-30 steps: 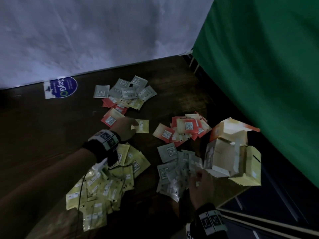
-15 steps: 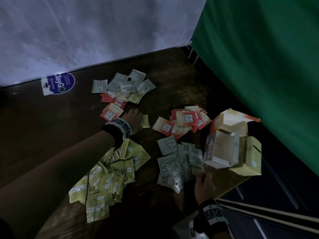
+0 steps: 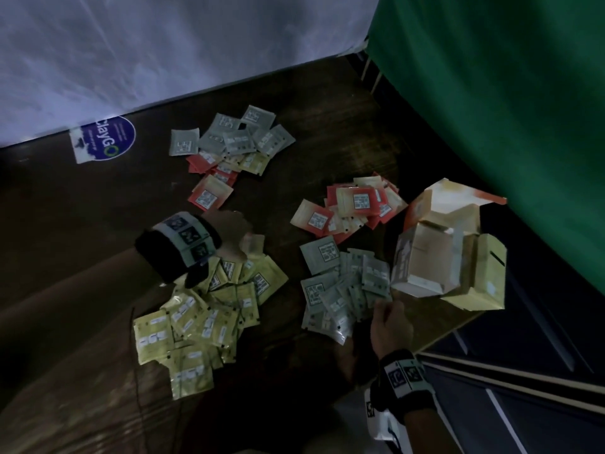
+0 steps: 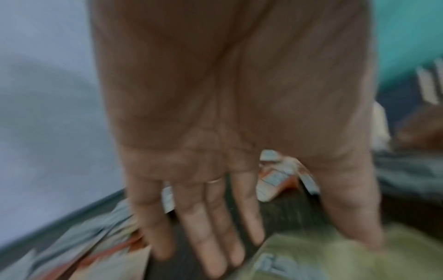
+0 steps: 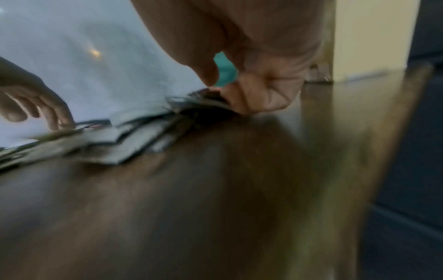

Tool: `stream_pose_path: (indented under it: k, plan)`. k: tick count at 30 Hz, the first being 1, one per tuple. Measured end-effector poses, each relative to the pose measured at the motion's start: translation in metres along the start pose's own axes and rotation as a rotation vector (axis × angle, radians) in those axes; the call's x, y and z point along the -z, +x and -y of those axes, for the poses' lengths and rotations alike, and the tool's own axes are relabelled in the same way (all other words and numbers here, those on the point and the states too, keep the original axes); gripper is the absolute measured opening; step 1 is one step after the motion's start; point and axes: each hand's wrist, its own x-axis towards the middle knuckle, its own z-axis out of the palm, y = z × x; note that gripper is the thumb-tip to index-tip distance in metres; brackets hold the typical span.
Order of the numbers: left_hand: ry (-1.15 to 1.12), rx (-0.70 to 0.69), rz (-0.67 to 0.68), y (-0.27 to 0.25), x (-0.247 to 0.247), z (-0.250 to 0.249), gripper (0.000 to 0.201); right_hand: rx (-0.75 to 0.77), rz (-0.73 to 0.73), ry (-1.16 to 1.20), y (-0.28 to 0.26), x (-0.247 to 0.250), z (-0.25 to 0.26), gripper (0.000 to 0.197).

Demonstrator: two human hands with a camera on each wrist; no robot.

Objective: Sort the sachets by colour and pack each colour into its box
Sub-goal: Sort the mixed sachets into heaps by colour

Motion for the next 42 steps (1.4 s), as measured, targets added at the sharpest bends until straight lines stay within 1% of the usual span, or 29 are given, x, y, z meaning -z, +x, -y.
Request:
stream_pose_path:
  k: [1,2,3,4,6,7,9,10,11,13,15,18,20,22,24,27,29,30,32,33,34,36,38,39,40,42]
  plan:
    - [-0.106,-0.021,0.008,-0.006,0.001,0.007,0.058,0.036,-0.025,-0.017,-0.001,0.003,0.004,0.024]
    - [-0.195,-0.019,-0.030,-0.009,0.003,0.016,0.059,0.111,-0.067,-0.041,-0.003,0.006,0.009,0.024]
    - [-0.264,0.007,-0.088,-0.009,0.005,0.025,0.055,0.192,-0.091,-0.063,-0.006,0.011,0.018,0.025]
    - [-0.334,0.047,-0.162,-0.005,0.006,0.035,0.049,0.258,-0.082,-0.066,-0.009,0.015,0.029,0.023]
    - [-0.453,0.180,-0.314,0.006,0.003,0.059,0.043,0.338,0.016,0.006,-0.014,0.018,0.064,0.018]
    - [-0.502,0.263,-0.368,0.013,0.000,0.071,0.045,0.376,0.064,0.052,-0.013,0.017,0.084,0.015]
    - [-0.602,0.407,-0.430,0.026,-0.007,0.087,0.055,0.456,0.116,0.121,-0.005,0.010,0.126,0.013]
    - [-0.657,0.455,-0.453,0.033,-0.011,0.091,0.062,0.498,0.127,0.144,0.003,0.004,0.147,0.014]
    - [-0.718,0.489,-0.476,0.039,-0.013,0.091,0.070,0.522,0.144,0.150,0.014,-0.002,0.168,0.016]
    - [-0.818,0.547,-0.509,0.047,-0.014,0.087,0.088,0.500,0.210,0.104,0.039,-0.018,0.208,0.021]
    - [-0.843,0.616,-0.520,0.053,-0.010,0.079,0.103,0.469,0.265,0.052,0.063,-0.034,0.247,0.023]
    - [-0.856,0.672,-0.549,0.064,-0.003,0.074,0.115,0.449,0.295,0.001,0.096,-0.056,0.291,0.028]
    - [-0.859,0.677,-0.523,0.070,-0.001,0.078,0.120,0.474,0.261,-0.025,0.113,-0.066,0.313,0.033]
    - [-0.866,0.679,-0.503,0.072,-0.003,0.083,0.118,0.474,0.215,-0.066,0.129,-0.075,0.331,0.042]
    - [-0.883,0.674,-0.501,0.071,-0.005,0.085,0.115,0.429,0.203,-0.110,0.141,-0.085,0.345,0.054]
    - [-0.917,0.664,-0.512,0.071,-0.007,0.086,0.115,0.347,0.249,-0.196,0.151,-0.098,0.360,0.080]
    - [-0.921,0.669,-0.511,0.072,-0.007,0.087,0.118,0.337,0.320,-0.231,0.151,-0.107,0.365,0.101]
    - [-0.922,0.673,-0.503,0.072,-0.007,0.087,0.119,0.329,0.331,-0.254,0.152,-0.114,0.367,0.112]
    - [-0.923,0.676,-0.479,0.073,-0.005,0.087,0.120,0.300,0.264,-0.336,0.150,-0.129,0.370,0.129]
    - [-0.916,0.678,-0.466,0.074,-0.004,0.087,0.120,0.301,0.207,-0.361,0.150,-0.136,0.371,0.131]
    - [-0.895,0.685,-0.447,0.075,-0.003,0.087,0.120,0.311,0.161,-0.374,0.150,-0.143,0.372,0.128]
    - [-0.816,0.700,-0.378,0.074,0.003,0.088,0.123,0.312,0.131,-0.334,0.151,-0.145,0.377,0.112]
    - [-0.760,0.709,-0.289,0.072,0.014,0.093,0.123,0.286,0.177,-0.270,0.156,-0.148,0.380,0.095]
    - [-0.769,0.716,-0.274,0.072,0.021,0.097,0.122,0.283,0.206,-0.255,0.158,-0.147,0.380,0.087]
    - [-0.802,0.721,-0.286,0.071,0.029,0.102,0.119,0.292,0.230,-0.240,0.163,-0.147,0.379,0.077]
    - [-0.884,0.717,-0.389,0.073,0.045,0.113,0.112,0.305,0.282,-0.126,0.169,-0.141,0.374,0.047]
